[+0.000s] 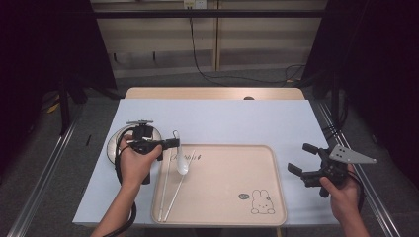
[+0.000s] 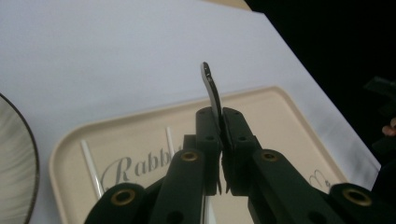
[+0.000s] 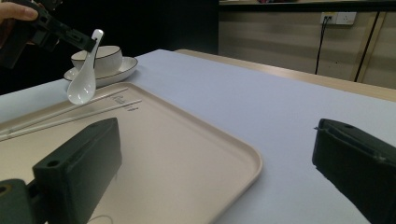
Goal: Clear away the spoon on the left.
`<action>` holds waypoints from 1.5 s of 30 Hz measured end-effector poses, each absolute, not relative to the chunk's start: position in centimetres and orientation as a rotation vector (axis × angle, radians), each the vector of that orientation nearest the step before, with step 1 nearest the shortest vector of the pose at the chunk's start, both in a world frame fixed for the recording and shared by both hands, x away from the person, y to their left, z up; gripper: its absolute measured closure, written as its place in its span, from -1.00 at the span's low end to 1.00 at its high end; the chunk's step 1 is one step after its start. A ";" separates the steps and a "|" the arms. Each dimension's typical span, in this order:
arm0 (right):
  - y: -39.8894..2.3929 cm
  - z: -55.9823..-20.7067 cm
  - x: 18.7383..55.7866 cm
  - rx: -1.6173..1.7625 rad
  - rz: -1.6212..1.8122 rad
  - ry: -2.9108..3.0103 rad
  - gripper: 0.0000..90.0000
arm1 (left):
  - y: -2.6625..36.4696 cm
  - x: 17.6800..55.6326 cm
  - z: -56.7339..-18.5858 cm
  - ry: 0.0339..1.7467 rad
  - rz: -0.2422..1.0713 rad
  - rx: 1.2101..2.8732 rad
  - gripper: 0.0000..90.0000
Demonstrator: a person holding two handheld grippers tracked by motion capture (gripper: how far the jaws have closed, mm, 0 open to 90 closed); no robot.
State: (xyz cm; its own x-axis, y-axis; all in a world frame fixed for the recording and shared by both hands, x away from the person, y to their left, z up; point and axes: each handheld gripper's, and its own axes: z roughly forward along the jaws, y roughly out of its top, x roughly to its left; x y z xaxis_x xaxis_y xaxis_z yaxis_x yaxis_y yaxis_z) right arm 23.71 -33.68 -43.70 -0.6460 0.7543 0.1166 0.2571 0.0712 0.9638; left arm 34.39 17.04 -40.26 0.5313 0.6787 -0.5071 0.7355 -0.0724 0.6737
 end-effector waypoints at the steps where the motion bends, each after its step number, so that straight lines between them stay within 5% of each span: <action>1: -33.7 -43.7 23.7 1.005 1.602 1.942 -0.98 | 16.8 34.3 -40.5 1.173 -0.083 1.792 0.92; 24: -33.7 -43.7 23.7 0.991 1.596 1.945 -0.98 | 13.4 33.3 -44.2 1.150 -0.263 1.865 0.92; 45: -33.6 -43.7 23.7 0.990 1.604 1.948 -0.98 | 12.5 32.8 -46.4 1.287 -0.286 1.879 0.92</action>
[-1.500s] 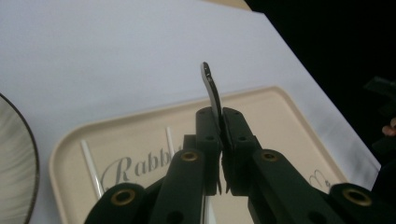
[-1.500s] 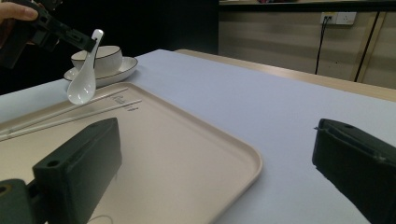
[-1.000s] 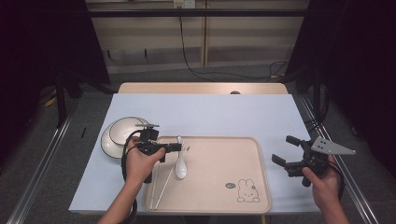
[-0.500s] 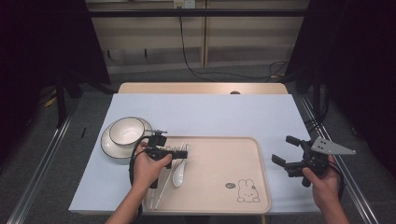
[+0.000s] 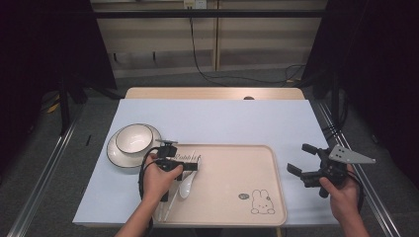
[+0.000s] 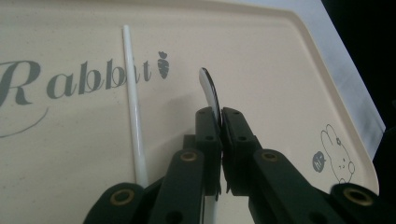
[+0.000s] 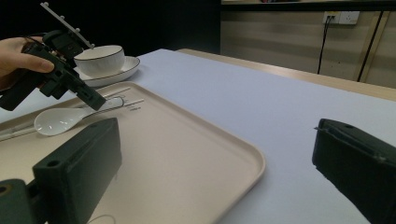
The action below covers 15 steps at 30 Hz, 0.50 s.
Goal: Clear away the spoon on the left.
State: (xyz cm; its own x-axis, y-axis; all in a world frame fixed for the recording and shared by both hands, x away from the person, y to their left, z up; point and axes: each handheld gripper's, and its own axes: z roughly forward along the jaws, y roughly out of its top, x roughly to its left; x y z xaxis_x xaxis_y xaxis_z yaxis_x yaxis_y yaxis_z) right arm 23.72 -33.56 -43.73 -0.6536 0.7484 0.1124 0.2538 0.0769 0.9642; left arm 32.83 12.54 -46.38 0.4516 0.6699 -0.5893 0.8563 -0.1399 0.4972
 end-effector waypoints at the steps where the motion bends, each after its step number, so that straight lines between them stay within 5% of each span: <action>1: -33.6 -43.7 23.7 0.990 1.604 1.948 -0.98 | 12.5 32.8 -46.4 1.286 -0.282 1.883 0.92; 15: -33.6 -43.7 23.7 0.994 1.601 1.947 -0.98 | 11.3 33.0 -46.0 1.290 -0.313 1.848 0.92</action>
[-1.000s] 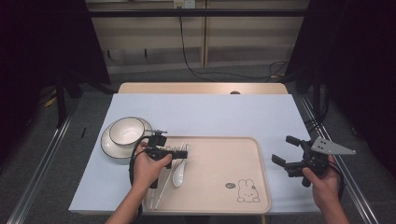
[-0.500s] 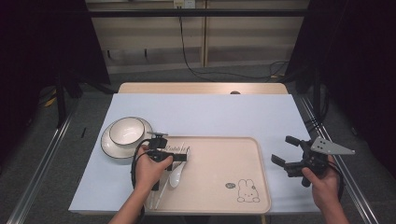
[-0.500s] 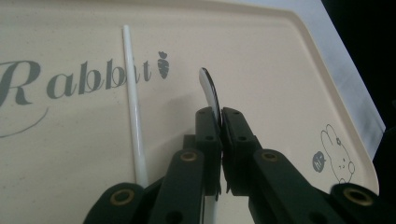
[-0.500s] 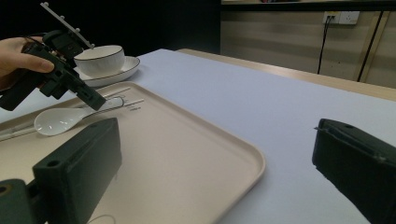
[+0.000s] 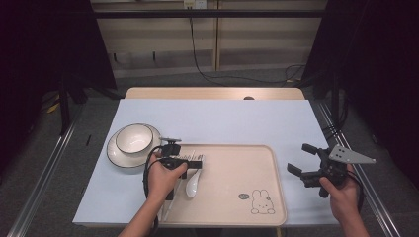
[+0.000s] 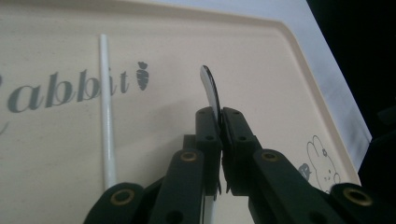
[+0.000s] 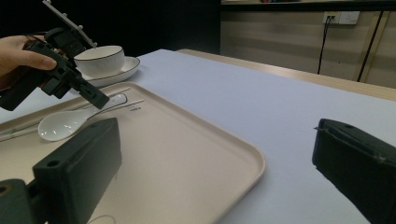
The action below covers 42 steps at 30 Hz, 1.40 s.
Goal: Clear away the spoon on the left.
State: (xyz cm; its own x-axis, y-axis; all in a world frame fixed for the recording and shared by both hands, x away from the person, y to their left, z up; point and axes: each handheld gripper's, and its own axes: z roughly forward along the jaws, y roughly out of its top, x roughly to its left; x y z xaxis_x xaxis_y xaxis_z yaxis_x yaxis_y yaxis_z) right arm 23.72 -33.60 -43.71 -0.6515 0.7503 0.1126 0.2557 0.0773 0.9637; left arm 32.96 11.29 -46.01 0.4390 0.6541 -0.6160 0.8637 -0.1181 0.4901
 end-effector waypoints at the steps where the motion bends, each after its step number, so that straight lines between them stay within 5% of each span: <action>1: -33.6 -43.7 23.7 0.994 1.601 1.947 -0.98 | 11.3 33.0 -46.0 1.290 -0.313 1.848 0.92; 25: -33.5 -43.7 23.7 0.990 1.607 1.945 -0.98 | 11.9 33.2 -47.2 1.347 -0.274 1.829 0.90; 42: -33.5 -43.7 23.7 0.991 1.605 1.946 -0.98 | 13.5 33.3 -47.4 1.428 -0.185 1.829 0.47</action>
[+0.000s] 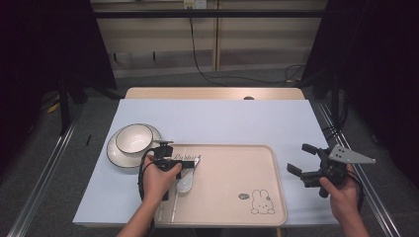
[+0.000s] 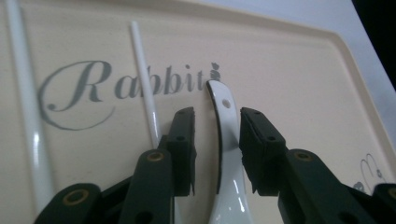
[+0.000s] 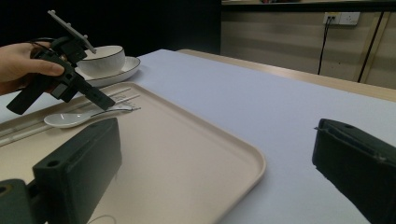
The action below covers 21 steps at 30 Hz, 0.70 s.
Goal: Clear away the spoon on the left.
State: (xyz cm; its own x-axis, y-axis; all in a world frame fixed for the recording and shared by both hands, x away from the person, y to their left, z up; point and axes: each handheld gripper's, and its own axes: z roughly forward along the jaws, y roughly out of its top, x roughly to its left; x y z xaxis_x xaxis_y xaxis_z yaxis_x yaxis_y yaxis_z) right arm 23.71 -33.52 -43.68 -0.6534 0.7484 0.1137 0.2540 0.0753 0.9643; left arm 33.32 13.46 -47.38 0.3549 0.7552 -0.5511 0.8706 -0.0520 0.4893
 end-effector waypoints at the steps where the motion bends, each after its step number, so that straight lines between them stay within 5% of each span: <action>1: -33.5 -43.7 23.7 0.992 1.604 1.949 -0.98 | 13.5 33.3 -47.4 1.430 -0.181 1.825 0.46; 8: -33.5 -43.7 23.7 0.990 1.604 1.948 -0.98 | 14.1 33.2 -47.1 1.409 -0.179 1.825 0.46; 13: -33.5 -43.7 23.7 0.989 1.603 1.950 -0.98 | 14.3 33.0 -46.2 1.368 -0.097 1.889 0.87; 21: -33.5 -43.7 23.6 0.985 1.601 1.954 -0.98 | 14.6 32.3 -46.3 1.298 -0.121 2.058 1.00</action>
State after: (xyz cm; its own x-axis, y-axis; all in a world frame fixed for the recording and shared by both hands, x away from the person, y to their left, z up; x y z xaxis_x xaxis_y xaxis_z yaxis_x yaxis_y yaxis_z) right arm 23.64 -33.48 -43.65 -0.6567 0.7462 0.1091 0.2536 0.0823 0.9638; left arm 32.33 14.60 -46.35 0.4957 0.7606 -0.4193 0.8248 -0.2612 0.5014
